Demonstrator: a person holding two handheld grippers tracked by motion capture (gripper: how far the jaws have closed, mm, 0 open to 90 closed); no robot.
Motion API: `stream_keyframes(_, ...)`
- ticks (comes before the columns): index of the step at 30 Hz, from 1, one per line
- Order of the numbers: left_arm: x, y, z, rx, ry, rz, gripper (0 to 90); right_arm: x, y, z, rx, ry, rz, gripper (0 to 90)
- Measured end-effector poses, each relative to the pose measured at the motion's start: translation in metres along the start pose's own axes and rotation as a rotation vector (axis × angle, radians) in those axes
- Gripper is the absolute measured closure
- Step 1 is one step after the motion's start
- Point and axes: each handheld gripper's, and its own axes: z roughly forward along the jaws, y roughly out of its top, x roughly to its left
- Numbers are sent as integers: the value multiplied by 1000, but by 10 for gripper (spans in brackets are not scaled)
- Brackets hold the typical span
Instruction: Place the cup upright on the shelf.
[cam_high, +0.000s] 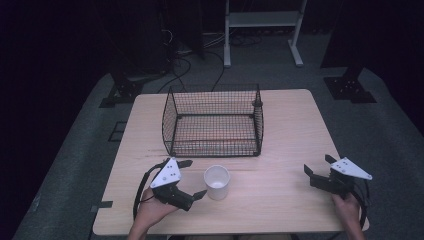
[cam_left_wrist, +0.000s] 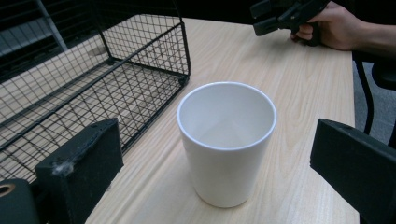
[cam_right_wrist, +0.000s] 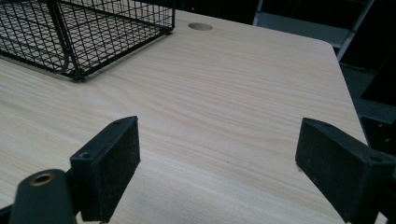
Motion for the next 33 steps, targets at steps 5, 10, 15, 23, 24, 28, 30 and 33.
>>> stream_keyframes(5,-2,2,7,16,-17,10,18,0,0,0,0,1,0,131)
stream_keyframes(10,-3,4,15,41,-27,14,18,0,0,0,0,1,-1,131)
stream_keyframes(15,-3,3,23,66,-40,13,18,0,0,0,-1,3,-2,130)
stream_keyframes(23,-5,4,35,111,-66,25,18,0,0,0,-2,5,-3,131)
stream_keyframes(24,-4,4,37,119,-69,27,18,0,0,0,-3,5,-3,131)
stream_keyframes(28,-4,3,43,138,-78,30,18,0,0,0,-3,5,-4,131)
stream_keyframes(30,-4,2,46,147,-79,26,18,0,0,0,-3,6,-4,131)
stream_keyframes(33,-2,1,50,169,-87,24,18,0,0,0,-3,6,-5,131)
